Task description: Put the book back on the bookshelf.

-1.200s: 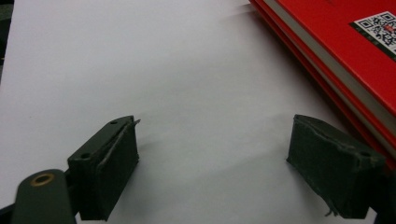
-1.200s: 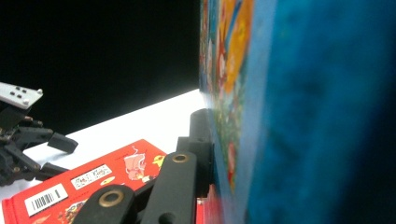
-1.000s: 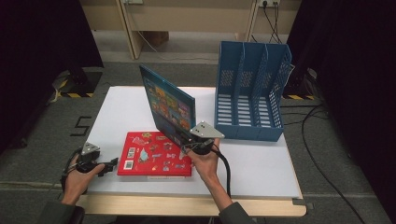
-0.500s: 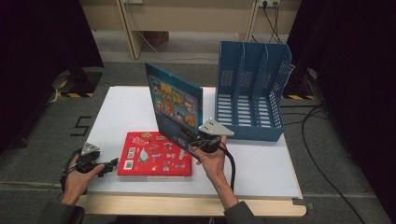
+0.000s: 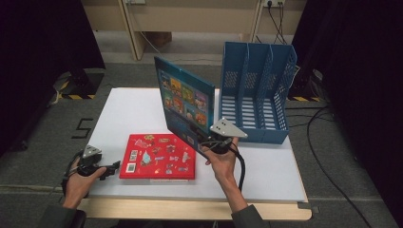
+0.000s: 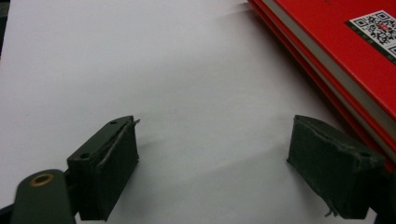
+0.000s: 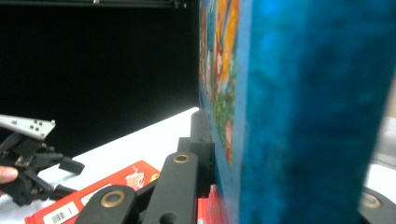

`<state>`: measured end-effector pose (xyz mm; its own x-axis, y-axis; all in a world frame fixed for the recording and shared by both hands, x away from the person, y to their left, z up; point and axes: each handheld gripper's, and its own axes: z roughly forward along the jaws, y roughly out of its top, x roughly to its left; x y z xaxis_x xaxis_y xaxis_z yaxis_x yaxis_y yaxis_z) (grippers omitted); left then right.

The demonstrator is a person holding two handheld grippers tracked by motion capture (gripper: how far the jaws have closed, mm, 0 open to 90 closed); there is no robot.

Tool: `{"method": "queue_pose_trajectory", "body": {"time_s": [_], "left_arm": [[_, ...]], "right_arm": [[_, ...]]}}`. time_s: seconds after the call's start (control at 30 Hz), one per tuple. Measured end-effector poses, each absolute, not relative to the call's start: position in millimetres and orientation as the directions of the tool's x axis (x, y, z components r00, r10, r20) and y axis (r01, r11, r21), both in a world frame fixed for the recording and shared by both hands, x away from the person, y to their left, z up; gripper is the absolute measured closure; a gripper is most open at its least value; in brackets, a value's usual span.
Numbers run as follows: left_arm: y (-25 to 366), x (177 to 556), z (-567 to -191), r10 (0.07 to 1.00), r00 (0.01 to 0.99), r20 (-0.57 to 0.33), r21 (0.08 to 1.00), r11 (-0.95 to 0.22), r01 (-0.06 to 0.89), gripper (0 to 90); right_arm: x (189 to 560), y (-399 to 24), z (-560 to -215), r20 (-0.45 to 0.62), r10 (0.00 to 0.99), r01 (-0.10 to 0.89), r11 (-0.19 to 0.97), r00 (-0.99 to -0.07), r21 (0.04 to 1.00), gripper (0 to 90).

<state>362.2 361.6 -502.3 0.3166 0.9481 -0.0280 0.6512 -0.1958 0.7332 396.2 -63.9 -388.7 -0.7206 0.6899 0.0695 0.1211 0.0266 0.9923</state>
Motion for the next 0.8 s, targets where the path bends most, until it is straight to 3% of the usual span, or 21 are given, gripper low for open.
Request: {"method": "queue_pose_trajectory", "body": {"time_s": [0.8], "left_arm": [[359.9,363.9,-502.7,0.948,0.318,-0.022,0.736,-0.200,0.647,14.4]], "right_arm": [[388.0,-149.8,-322.5,0.070,0.822,0.016,-0.075,-0.566,0.997,82.2]]}}
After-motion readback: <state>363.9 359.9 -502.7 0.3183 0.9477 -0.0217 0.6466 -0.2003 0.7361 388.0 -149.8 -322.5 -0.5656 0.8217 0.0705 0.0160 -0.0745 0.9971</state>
